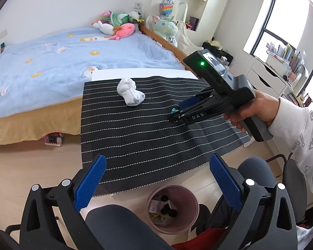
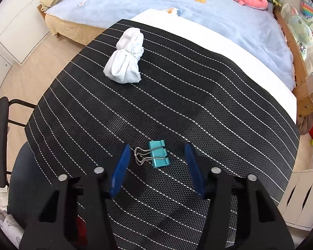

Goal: Collect trash
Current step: 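Reach the right tool to the teal binder clip on the mat and close on it, then grasp the white sock with the left tool while the right tool holds the teal clip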

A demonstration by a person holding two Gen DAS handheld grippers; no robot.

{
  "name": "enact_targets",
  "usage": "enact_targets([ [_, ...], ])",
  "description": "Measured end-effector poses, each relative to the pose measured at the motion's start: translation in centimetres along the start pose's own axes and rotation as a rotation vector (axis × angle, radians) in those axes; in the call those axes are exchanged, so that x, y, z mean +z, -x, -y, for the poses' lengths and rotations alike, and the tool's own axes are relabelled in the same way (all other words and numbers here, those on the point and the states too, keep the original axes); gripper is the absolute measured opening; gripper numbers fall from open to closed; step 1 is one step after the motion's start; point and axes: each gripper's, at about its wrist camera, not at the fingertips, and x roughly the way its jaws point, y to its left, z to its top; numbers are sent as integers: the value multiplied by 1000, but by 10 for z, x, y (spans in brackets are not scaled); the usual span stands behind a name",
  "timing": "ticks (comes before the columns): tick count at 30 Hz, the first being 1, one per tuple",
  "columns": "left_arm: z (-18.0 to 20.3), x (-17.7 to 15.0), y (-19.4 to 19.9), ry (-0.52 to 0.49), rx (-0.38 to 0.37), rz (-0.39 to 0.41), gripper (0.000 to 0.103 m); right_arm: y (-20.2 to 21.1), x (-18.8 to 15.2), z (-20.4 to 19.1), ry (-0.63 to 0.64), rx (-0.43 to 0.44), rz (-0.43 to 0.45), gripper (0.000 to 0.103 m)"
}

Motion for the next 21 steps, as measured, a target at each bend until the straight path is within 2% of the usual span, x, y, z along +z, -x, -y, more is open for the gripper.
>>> enact_targets([
  [6, 3, 2, -3, -2, -6, -4, 95, 3, -3, 0, 25, -24, 1, 25],
  [9, 4, 4, -4, -6, -5, -4, 95, 5, -2, 2, 19, -19, 15, 23],
  [10, 4, 4, -4, -8, -3, -3, 95, 6, -3, 3, 18, -18, 19, 18],
  [13, 5, 6, -4, -7, -1, -2, 95, 9, -1, 4, 12, -16, 35, 15],
  [21, 6, 14, -9, -22, 2, -5, 95, 20, -8, 9, -32, -7, 73, 14],
])
